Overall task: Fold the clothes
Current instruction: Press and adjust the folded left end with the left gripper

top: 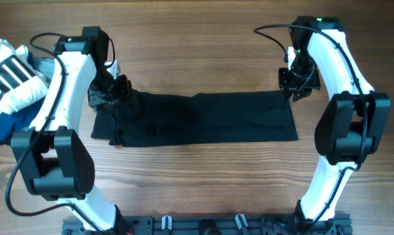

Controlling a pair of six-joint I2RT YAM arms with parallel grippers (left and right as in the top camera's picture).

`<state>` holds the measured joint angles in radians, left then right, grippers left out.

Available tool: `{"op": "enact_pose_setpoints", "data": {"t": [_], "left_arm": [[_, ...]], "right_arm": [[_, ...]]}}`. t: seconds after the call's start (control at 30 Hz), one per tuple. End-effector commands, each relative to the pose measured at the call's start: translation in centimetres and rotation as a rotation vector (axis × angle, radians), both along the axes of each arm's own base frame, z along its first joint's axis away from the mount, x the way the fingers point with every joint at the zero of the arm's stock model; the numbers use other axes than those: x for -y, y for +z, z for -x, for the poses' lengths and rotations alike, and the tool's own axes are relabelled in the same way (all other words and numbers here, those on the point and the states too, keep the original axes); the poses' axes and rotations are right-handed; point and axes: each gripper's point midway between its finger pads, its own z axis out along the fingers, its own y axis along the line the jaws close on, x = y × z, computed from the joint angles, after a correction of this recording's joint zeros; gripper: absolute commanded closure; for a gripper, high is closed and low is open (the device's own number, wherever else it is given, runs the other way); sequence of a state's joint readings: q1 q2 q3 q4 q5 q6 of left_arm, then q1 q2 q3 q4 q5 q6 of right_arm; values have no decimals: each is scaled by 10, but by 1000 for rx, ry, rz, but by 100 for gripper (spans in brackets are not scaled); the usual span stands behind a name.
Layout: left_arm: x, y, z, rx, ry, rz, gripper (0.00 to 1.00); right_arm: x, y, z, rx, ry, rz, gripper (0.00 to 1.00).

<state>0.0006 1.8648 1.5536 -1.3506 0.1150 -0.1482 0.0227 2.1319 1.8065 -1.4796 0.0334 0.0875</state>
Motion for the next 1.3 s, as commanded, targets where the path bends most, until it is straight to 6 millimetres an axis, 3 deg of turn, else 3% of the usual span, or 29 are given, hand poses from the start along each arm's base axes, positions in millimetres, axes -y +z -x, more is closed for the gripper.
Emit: {"op": "enact_pose_setpoints", "data": {"t": [0.0, 0.07, 0.17, 0.3, 0.43, 0.53, 0.93, 1.03, 1.1, 1.2, 1.27], "left_arm": [[-10, -24, 9, -18, 40, -73, 34], [-8, -40, 10, -10, 40, -62, 36], [3, -47, 0, 39, 46, 5, 52], [4, -47, -8, 71, 46, 12, 48], [4, -47, -17, 105, 46, 13, 50], [4, -46, -27, 150, 46, 14, 37], [-8, -21, -62, 287, 45, -51, 38], [-3, -26, -52, 242, 38, -39, 45], [10, -34, -45, 222, 20, 7, 53], [13, -52, -34, 193, 11, 3, 54], [13, -53, -32, 186, 11, 3, 66]], "right_arm": [[-1, 9, 0, 27, 2, -15, 76], [-1, 9, 0, 27, 2, -15, 76], [-1, 9, 0, 27, 2, -15, 76], [-1, 9, 0, 26, 2, -15, 76], [-1, 9, 0, 27, 2, -15, 76], [-1, 9, 0, 27, 2, -15, 77], [-1, 9, -2, 32, 3, -14, 76], [0, 9, -2, 32, 3, -11, 76], [0, 9, -2, 32, 3, -12, 76], [0, 9, 0, 27, 3, -12, 77], [0, 9, 0, 27, 3, -12, 77]]}}
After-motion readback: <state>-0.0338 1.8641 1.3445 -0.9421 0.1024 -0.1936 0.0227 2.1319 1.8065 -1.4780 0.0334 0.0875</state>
